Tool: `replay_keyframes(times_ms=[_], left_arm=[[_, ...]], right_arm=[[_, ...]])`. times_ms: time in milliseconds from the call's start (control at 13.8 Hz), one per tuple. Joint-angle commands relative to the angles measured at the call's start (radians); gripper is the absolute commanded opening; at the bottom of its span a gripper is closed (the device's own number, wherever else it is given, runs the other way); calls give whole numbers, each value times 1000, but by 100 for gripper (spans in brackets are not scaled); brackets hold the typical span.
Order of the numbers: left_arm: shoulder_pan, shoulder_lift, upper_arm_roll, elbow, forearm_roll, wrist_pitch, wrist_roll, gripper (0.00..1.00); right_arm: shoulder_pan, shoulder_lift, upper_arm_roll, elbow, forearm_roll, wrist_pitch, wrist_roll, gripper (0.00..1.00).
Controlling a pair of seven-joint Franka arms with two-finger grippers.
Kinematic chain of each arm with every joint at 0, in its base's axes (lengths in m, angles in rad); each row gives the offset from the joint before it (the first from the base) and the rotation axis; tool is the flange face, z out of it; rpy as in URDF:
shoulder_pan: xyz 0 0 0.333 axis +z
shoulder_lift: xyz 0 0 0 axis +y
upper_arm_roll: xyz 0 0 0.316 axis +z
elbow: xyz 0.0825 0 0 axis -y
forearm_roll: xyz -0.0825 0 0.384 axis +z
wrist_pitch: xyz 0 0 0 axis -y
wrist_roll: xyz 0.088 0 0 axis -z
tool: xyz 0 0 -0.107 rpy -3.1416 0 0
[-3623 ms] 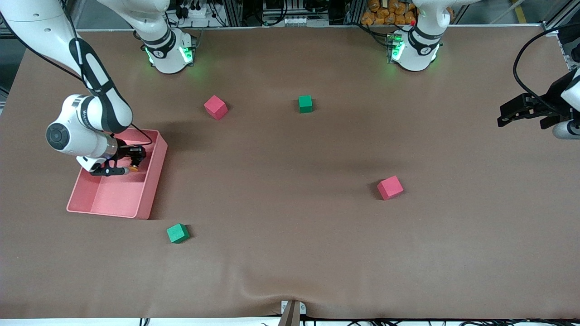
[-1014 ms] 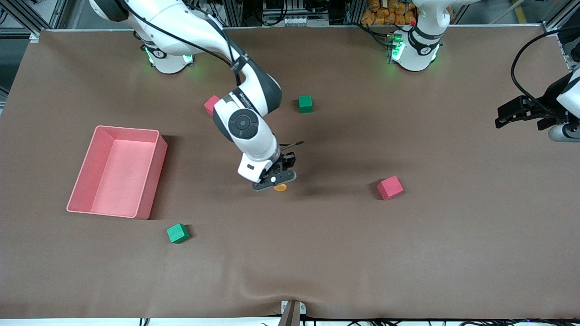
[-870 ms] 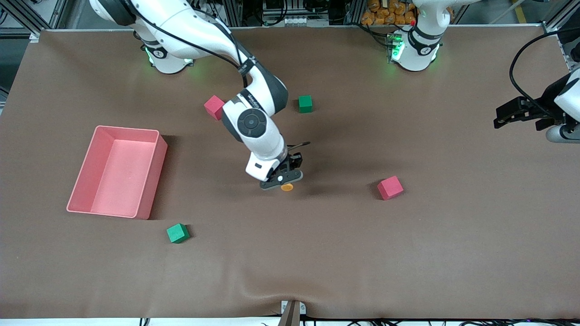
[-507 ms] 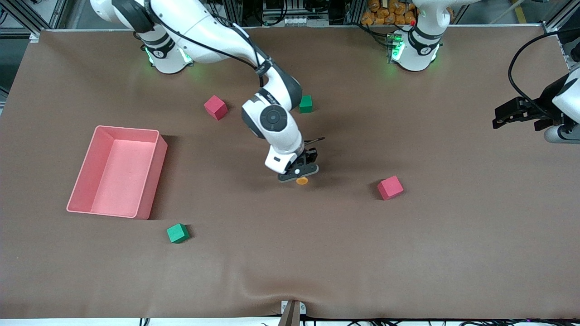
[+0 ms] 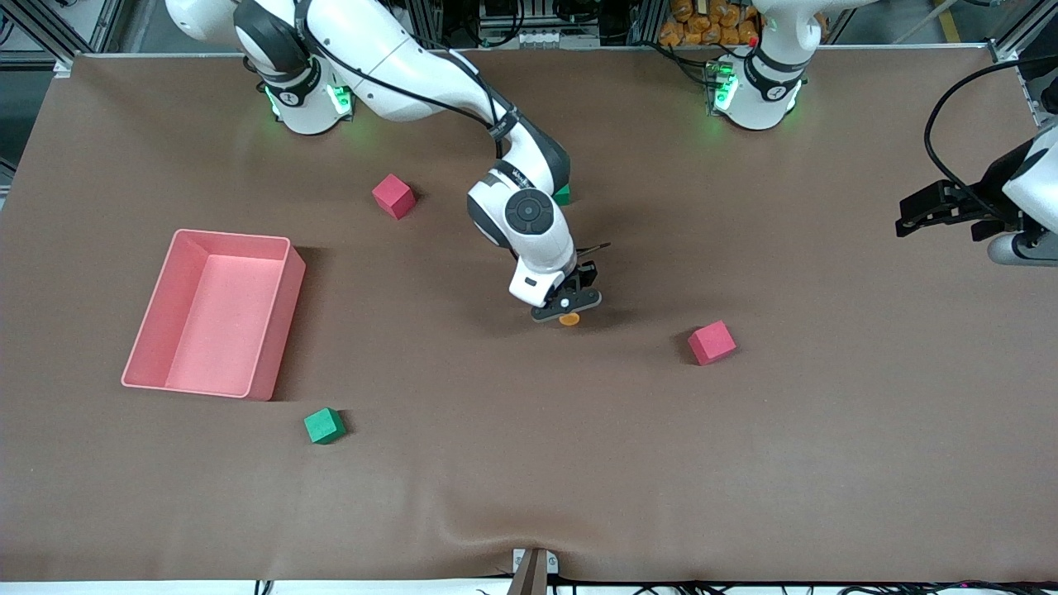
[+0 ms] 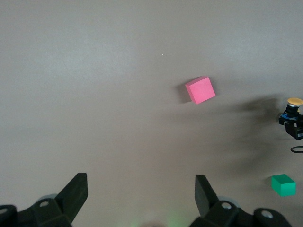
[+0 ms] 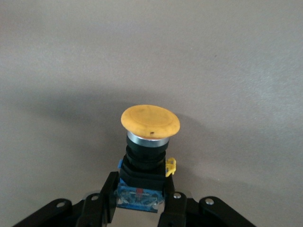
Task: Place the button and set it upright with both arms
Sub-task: 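Lower the button onto the table and open the right gripper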
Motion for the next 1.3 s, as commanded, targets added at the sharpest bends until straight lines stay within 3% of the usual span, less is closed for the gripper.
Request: replay_keyframes(times_ms=[0, 72, 725, 942, 1232], left_arm=[[1, 1, -4, -6, 2, 18, -11, 100], [1, 4, -4, -18, 2, 26, -11, 100], [-8, 6, -21, -37, -3, 34, -11, 100], [-10, 7, -26, -34, -3, 18, -28, 100], [-48, 12, -26, -29, -1, 18, -81, 100]], right_arm=[[26, 26, -24, 39, -5, -6, 17, 72], [35, 26, -32, 39, -31, 4, 18, 100], [-7, -31, -36, 33, -45, -16, 47, 100], [-44, -93, -35, 33, -47, -113, 100, 100], [-136, -193, -35, 16, -48, -286, 3, 100]])
